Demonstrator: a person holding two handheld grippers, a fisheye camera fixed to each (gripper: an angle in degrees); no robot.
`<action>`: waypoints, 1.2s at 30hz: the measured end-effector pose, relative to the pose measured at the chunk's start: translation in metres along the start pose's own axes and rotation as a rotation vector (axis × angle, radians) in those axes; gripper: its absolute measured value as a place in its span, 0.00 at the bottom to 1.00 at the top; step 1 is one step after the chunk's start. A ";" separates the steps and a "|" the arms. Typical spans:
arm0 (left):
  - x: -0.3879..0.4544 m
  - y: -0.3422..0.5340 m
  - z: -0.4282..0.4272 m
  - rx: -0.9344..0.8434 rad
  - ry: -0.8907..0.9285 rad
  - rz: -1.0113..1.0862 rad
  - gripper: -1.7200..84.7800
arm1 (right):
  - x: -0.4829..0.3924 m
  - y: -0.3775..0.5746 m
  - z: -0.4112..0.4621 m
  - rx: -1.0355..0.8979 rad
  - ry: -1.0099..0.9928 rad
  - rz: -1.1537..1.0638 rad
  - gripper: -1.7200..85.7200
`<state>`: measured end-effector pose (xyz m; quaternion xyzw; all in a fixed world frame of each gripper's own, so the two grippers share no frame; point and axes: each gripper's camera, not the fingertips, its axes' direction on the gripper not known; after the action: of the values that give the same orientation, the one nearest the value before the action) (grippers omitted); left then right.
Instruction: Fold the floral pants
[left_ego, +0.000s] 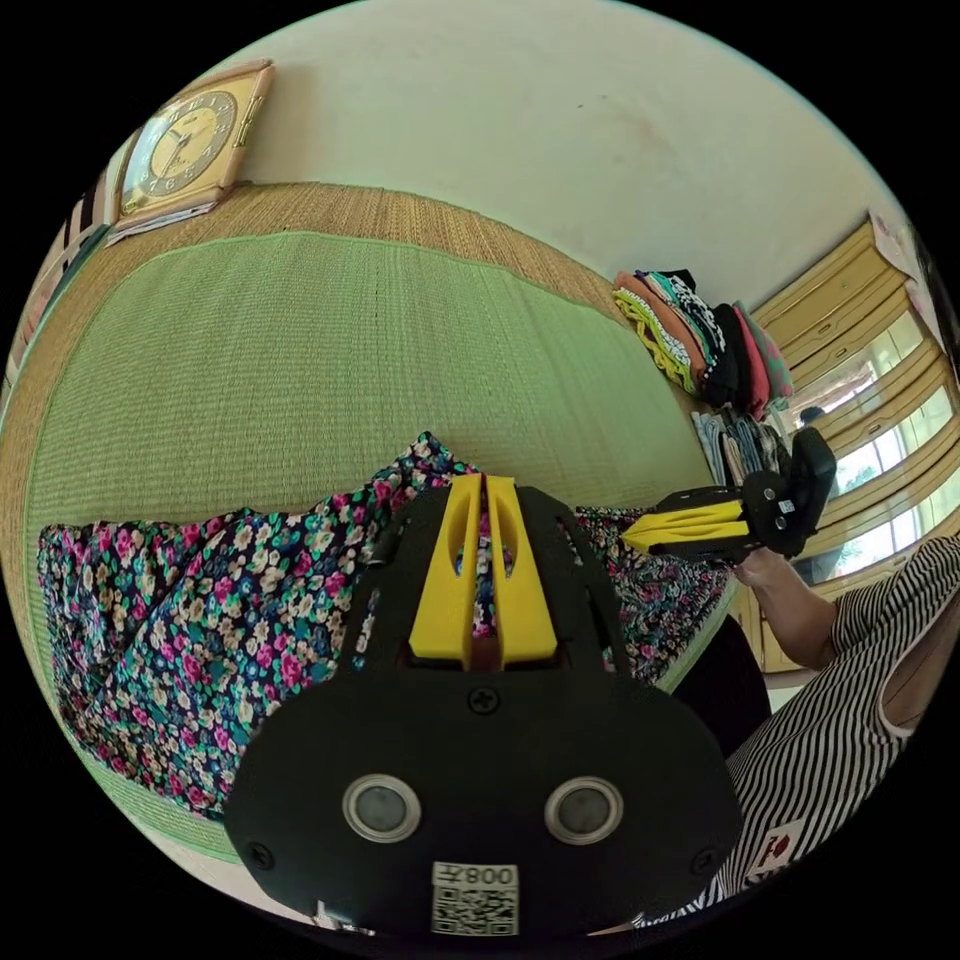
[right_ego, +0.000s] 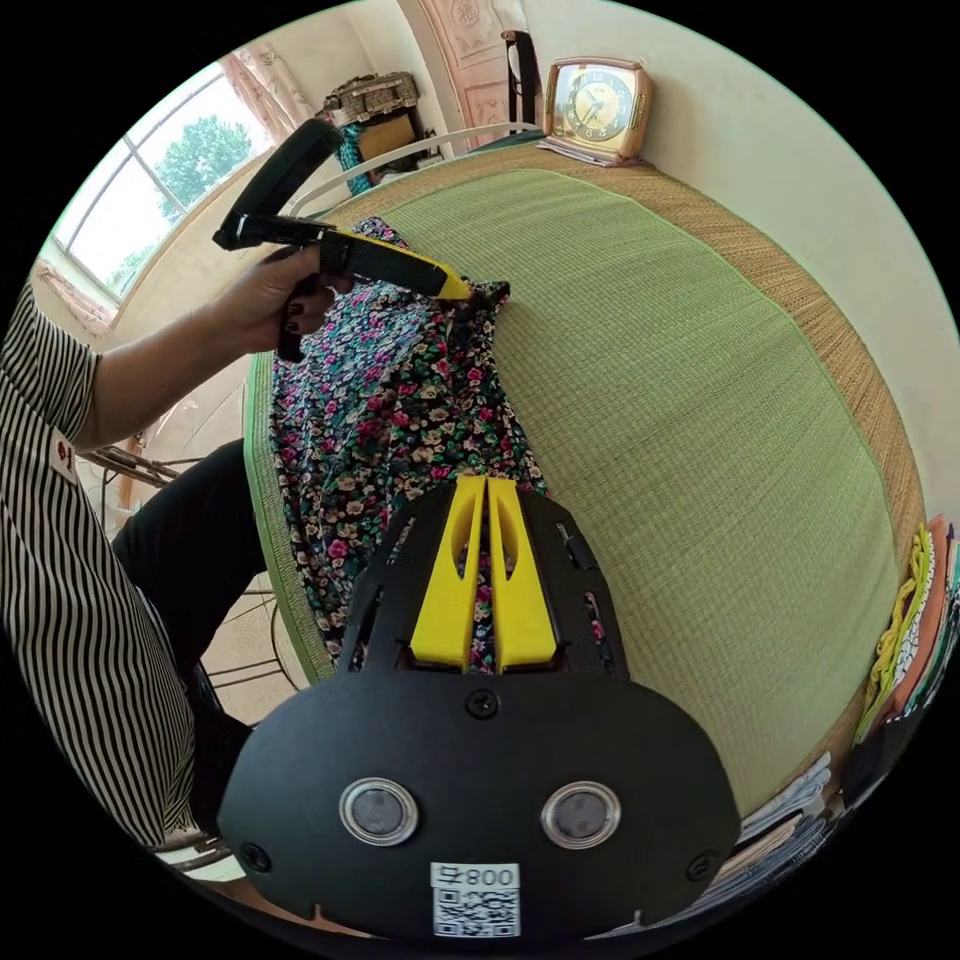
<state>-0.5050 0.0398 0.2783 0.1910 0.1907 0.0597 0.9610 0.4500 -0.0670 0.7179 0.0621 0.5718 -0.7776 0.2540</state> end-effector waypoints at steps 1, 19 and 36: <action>-0.002 -0.001 -0.001 0.021 0.017 -0.014 0.03 | -0.001 0.002 -0.002 0.005 0.011 0.005 0.03; 0.033 0.023 0.035 -0.105 0.115 0.060 0.09 | 0.003 0.072 -0.019 0.014 0.139 0.232 0.09; 0.077 0.034 0.071 -0.188 0.090 0.140 0.09 | -0.013 0.108 -0.023 -0.045 0.199 0.216 0.07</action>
<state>-0.4079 0.0617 0.3256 0.1100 0.2133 0.1527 0.9587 0.5071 -0.0655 0.6226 0.1944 0.6013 -0.7228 0.2796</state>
